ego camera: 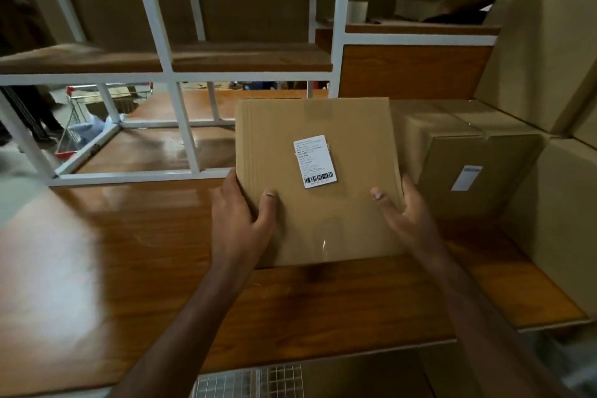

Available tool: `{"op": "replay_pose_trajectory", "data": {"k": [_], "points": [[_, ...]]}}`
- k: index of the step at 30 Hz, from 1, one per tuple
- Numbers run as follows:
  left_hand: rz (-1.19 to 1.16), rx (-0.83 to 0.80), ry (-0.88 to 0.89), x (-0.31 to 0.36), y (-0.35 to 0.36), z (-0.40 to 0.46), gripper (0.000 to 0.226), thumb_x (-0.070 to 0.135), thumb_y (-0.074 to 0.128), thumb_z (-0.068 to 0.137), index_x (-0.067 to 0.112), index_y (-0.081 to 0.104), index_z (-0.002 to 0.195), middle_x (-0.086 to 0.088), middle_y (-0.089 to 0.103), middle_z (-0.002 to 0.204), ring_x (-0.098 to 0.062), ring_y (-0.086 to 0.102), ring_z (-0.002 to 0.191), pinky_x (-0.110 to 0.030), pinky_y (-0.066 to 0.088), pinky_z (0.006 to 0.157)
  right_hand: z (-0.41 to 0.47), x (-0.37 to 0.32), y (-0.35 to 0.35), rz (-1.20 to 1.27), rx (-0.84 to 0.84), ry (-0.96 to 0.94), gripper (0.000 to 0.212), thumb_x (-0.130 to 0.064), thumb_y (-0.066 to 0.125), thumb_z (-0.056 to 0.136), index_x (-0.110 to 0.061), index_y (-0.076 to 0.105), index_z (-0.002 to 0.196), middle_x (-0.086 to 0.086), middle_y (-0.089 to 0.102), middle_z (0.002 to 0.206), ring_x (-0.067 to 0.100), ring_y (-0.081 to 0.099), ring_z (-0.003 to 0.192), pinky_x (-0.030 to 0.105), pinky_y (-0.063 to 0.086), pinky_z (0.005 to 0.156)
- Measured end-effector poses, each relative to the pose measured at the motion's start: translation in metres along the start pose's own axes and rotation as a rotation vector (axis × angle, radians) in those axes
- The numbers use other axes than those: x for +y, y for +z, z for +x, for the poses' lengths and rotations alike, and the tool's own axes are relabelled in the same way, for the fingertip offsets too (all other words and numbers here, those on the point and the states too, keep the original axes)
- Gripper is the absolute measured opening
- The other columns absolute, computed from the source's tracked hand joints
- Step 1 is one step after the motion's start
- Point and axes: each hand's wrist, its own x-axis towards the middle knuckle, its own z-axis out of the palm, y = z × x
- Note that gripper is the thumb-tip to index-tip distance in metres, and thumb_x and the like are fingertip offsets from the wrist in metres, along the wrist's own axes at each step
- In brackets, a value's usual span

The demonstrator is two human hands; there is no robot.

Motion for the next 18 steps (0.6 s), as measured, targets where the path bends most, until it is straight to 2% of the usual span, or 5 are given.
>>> {"op": "replay_pose_trajectory", "data": {"k": [3,5,10,14,18], "points": [[0.024,0.02,-0.017,0.002,0.005,0.008,0.061,0.048,0.058,0.095,0.015,0.037,0.142,-0.007,0.047,0.13,-0.02,0.049,0.117,-0.048,0.051,0.096,0.011,0.003,0.002,-0.057,-0.005,-0.04,0.064,-0.064,0.058,0.088,-0.024,0.048,0.137,-0.004,0.059,0.128,0.012,0.059,0.113,0.036,0.052,0.093],[0.033,0.022,-0.026,0.001,0.007,0.008,0.063,0.05,0.058,0.094,0.017,0.035,0.143,-0.005,0.046,0.131,-0.017,0.049,0.115,-0.045,0.053,0.094,0.017,-0.001,0.004,-0.076,-0.001,-0.06,0.064,-0.057,0.059,0.091,-0.02,0.045,0.142,-0.006,0.056,0.129,0.011,0.055,0.114,0.033,0.049,0.092],[0.031,0.079,-0.001,-0.003,0.016,0.0,0.067,0.049,0.062,0.092,0.016,0.033,0.142,0.0,0.045,0.127,-0.016,0.049,0.114,-0.038,0.05,0.088,0.026,0.011,0.013,-0.044,0.04,-0.117,0.065,-0.064,0.056,0.083,-0.021,0.054,0.13,-0.002,0.064,0.121,0.014,0.063,0.11,0.041,0.054,0.094],[-0.004,0.059,0.003,-0.014,0.027,-0.006,0.07,0.052,0.06,0.085,0.017,0.034,0.14,0.004,0.046,0.124,-0.014,0.052,0.108,-0.029,0.048,0.078,0.014,0.03,0.019,-0.031,0.086,-0.136,0.064,-0.065,0.057,0.083,-0.022,0.049,0.13,0.002,0.062,0.121,0.017,0.062,0.109,0.038,0.056,0.088],[-0.006,0.033,-0.004,-0.023,0.035,-0.01,0.061,0.055,0.058,0.085,0.019,0.038,0.131,0.008,0.049,0.115,-0.012,0.057,0.096,-0.025,0.046,0.071,0.008,0.047,0.02,-0.024,0.122,-0.151,0.073,-0.053,0.06,0.08,-0.009,0.043,0.137,0.008,0.059,0.125,0.023,0.06,0.111,0.037,0.053,0.088]]}}
